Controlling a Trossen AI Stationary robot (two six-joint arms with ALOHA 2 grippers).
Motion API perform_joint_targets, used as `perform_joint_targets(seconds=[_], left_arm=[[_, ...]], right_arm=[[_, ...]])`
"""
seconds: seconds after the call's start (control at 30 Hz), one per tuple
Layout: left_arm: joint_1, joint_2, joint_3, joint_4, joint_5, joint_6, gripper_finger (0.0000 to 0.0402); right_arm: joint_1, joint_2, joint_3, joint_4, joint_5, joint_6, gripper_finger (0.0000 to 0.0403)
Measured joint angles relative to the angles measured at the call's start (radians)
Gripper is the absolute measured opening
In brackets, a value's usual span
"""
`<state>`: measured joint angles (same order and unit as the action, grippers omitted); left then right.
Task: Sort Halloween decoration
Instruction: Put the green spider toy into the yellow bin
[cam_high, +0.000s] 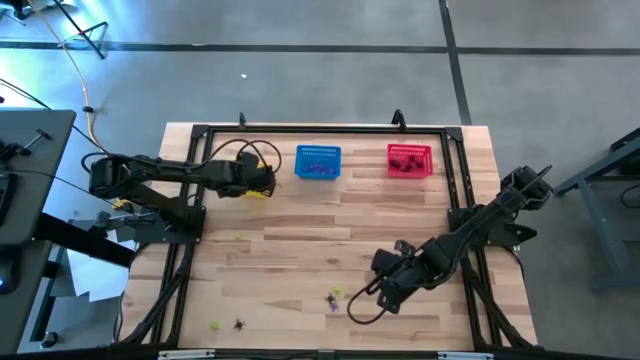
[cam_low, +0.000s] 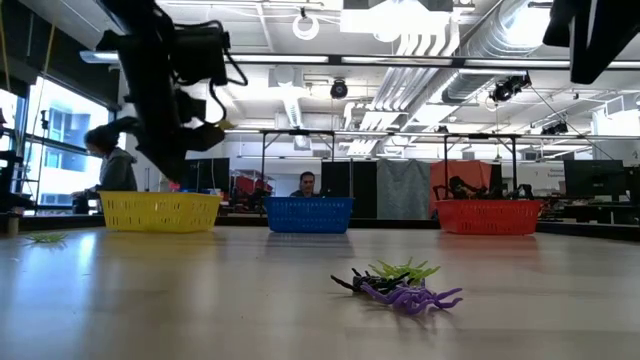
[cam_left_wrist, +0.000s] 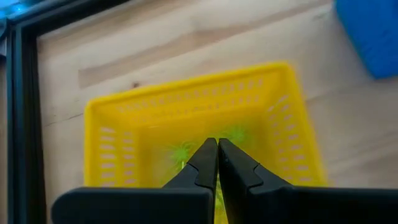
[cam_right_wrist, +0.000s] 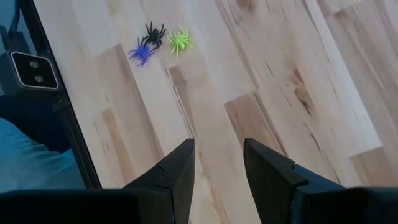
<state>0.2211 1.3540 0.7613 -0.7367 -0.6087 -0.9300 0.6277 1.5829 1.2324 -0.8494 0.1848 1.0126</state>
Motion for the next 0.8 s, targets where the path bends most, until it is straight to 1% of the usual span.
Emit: perform_joint_targets(seconds=[0.2, 0.47, 0.57, 0.63, 0.7, 0.8], left_arm=[[-0.014, 0.000, -0.022, 0.009, 0.001, -0.009, 0.0007], [-0.014, 0.000, -0.022, 0.010, -0.007, -0.002, 0.0074], [-0.014, 0.000, -0.022, 0.003, -0.006, -0.002, 0.0087], [-0.021, 0.000, -0.022, -0.002, 0.017, -0.010, 0.0089], [-0.041, -0.015, -0.022, -0.021, 0.069, -0.019, 0.0088], [-0.105, -0.054, -0.021, -0.058, 0.146, -0.067, 0.0083]], right_arm=[[-0.012, 0.000, 0.000, -0.001, 0.000, 0.000, 0.0133], [-0.013, 0.000, 0.000, 0.000, 0.000, 0.000, 0.0133], [-0.013, 0.000, 0.000, 0.000, 0.000, 0.000, 0.0133], [-0.013, 0.000, 0.000, 0.000, 0.000, 0.000, 0.0133], [-0.013, 0.000, 0.000, 0.000, 0.000, 0.000, 0.0133], [-0.013, 0.000, 0.000, 0.000, 0.000, 0.000, 0.0133]])
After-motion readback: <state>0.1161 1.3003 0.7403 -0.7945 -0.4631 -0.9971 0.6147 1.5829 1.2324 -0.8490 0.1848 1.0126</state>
